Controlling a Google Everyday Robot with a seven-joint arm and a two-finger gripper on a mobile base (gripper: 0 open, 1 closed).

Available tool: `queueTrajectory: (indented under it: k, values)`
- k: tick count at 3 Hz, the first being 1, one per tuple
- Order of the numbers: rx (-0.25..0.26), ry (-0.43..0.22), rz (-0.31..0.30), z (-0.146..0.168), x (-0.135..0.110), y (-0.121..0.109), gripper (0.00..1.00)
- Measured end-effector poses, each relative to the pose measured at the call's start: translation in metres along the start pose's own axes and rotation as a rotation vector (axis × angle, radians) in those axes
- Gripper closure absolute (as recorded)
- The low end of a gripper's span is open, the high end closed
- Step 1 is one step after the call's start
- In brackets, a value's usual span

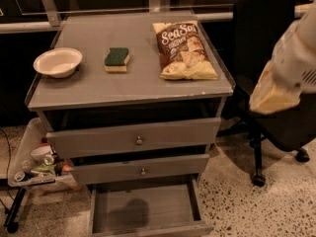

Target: Close bottom drawer

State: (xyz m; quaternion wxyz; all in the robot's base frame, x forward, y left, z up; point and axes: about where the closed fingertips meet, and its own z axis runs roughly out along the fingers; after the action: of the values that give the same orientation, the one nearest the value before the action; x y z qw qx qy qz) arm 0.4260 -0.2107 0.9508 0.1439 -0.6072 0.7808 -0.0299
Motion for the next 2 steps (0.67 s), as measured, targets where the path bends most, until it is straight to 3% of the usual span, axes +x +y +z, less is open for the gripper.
queueTrajectory:
  k: [1, 2]
  values:
    - [-0.033, -0.029, 0.022, 0.046, -0.007, 0.040, 1.00]
    - [-0.120, -0.014, 0.058, 0.117, -0.003, 0.082, 1.00]
